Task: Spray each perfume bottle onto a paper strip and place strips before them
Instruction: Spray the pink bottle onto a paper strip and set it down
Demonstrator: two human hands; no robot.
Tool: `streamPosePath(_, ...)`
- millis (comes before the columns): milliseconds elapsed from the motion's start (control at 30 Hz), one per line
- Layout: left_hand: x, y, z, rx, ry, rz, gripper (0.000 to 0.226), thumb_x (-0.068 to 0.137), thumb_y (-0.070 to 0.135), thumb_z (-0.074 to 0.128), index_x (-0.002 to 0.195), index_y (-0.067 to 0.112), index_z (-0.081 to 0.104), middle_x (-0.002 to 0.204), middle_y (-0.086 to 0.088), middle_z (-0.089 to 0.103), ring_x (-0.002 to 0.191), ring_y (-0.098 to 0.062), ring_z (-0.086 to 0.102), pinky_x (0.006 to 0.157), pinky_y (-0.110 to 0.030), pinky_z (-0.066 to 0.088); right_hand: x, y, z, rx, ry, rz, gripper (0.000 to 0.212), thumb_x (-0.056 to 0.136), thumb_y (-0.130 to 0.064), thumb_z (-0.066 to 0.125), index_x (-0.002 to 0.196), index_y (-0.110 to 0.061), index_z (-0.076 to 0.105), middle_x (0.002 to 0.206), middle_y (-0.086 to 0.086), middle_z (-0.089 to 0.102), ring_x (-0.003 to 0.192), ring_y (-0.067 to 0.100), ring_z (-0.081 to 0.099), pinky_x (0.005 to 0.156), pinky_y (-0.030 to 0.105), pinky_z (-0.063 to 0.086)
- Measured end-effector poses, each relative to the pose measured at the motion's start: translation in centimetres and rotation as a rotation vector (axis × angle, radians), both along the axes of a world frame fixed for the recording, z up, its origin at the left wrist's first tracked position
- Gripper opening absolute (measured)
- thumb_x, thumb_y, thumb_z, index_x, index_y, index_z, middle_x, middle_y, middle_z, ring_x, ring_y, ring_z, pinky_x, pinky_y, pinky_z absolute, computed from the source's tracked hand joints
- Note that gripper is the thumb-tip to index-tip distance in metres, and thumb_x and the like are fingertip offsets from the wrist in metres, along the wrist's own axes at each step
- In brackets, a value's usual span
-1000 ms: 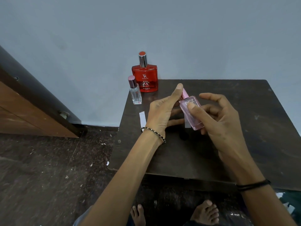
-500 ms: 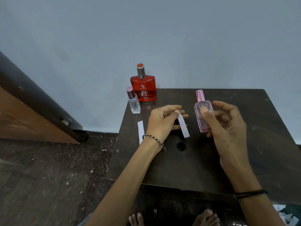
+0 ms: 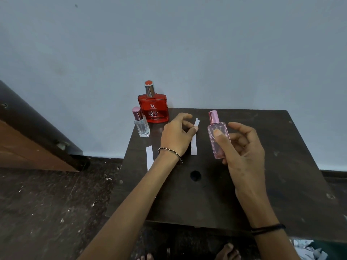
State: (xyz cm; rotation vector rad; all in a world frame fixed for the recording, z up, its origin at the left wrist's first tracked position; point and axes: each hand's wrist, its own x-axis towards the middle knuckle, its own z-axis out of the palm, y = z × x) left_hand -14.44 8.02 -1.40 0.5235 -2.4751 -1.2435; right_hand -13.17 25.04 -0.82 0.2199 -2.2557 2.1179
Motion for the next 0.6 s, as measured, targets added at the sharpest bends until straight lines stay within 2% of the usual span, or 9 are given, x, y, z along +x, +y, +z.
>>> streamPosePath(167,0.13,0.08,-0.14,-0.085,0.024,0.038,0.028,0.087,0.025,0.075,0.112,0.021,0.066,0.099,0.004,0.067,0.072,-0.006,0.054,0.079,-0.035,0.057,-0.1,0.19,0.02,0.019,-0.024,-0.016,0.063,0.071,-0.068,0.068,0.124,-0.035,0.058,0.098,-0.009,0.07,0.088,0.012,0.071,0.07,0.031,0.058)
streamPosePath(300,0.17,0.1,-0.27,-0.125,0.011,0.053,0.011,0.086,0.028,0.075,0.093,0.022,0.07,0.09,0.005,0.061,0.067,-0.003,0.052,0.074,-0.032,0.056,-0.06,0.27,0.04,0.041,-0.015,-0.015,0.059,0.075,-0.065,0.069,0.125,-0.035,0.057,0.101,-0.009,0.07,0.09,0.011,0.07,0.068,0.026,0.056)
streamPosePath(367,0.18,0.13,-0.33,-0.141,0.003,0.058,0.009,0.086,0.029,0.075,0.088,0.021,0.073,0.087,0.004,0.062,0.068,-0.006,0.055,0.072,-0.032,0.056,-0.01,0.3,0.01,0.054,-0.006,-0.015,0.055,0.077,-0.064,0.069,0.123,-0.038,0.057,0.103,-0.012,0.07,0.092,0.01,0.07,0.068,0.025,0.056)
streamPosePath(467,0.11,0.17,-0.38,-0.148,0.003,0.057,0.011,0.087,0.029,0.074,0.089,0.018,0.075,0.089,-0.002,0.065,0.074,-0.013,0.06,0.073,-0.031,0.055,0.0,0.14,-0.05,0.078,-0.001,-0.012,0.049,0.078,-0.064,0.068,0.12,-0.043,0.058,0.105,-0.021,0.07,0.094,0.006,0.07,0.073,0.03,0.058)
streamPosePath(600,0.11,-0.3,-0.38,-0.19,-0.01,0.009,0.018,0.094,0.025,0.066,0.105,0.015,0.076,0.098,-0.005,0.065,0.075,-0.012,0.054,0.075,-0.028,0.05,-0.46,-0.01,-0.01,0.138,0.025,-0.011,0.034,0.08,-0.062,0.069,0.113,-0.052,0.063,0.105,-0.033,0.068,0.097,-0.004,0.066,0.08,0.029,0.057)
